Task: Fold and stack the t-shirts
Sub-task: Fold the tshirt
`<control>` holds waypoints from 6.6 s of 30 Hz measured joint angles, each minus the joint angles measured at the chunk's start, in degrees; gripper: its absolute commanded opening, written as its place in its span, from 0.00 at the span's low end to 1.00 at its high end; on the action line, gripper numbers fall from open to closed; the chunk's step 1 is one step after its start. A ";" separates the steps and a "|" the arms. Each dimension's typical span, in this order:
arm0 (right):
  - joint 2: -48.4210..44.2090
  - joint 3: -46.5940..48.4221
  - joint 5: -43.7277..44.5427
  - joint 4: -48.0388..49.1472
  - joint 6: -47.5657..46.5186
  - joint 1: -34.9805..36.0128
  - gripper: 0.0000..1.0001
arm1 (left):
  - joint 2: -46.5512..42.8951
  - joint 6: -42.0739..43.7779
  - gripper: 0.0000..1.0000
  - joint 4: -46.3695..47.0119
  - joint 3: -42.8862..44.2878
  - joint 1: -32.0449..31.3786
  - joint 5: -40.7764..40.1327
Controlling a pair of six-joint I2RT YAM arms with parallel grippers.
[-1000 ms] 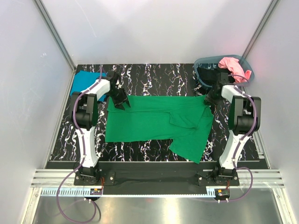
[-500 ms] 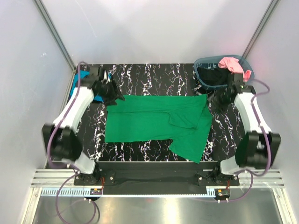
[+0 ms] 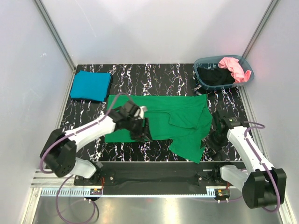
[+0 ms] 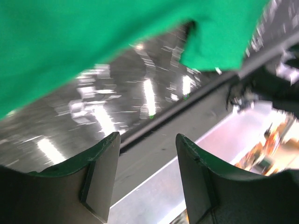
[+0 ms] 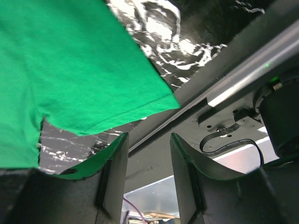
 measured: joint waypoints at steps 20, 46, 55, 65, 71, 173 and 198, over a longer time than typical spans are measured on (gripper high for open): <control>3.80 0.70 5.40 7.56 4.37 3.52 0.50 | 27.93 -5.77 0.56 19.17 23.89 -13.16 6.40; 9.38 10.12 7.21 6.14 -6.88 3.50 0.57 | 62.75 -13.77 0.55 13.49 64.37 3.58 1.66; 3.30 -0.98 4.13 4.66 -1.99 3.50 0.50 | 64.08 -15.39 0.53 13.11 66.75 5.20 2.62; 1.22 -0.96 2.21 5.03 -0.04 3.50 0.53 | 39.82 -1.51 0.53 2.14 46.42 3.34 -0.24; -1.29 4.44 2.60 4.20 0.02 3.50 0.52 | 15.76 1.86 0.55 1.57 24.61 -7.80 -2.60; -9.81 -15.50 1.81 12.39 15.47 3.52 0.46 | 44.46 -40.13 0.00 44.52 23.56 -17.62 15.67; -6.88 -15.65 7.04 14.14 23.85 3.67 0.53 | 44.87 -46.31 0.00 42.99 21.03 -16.85 17.29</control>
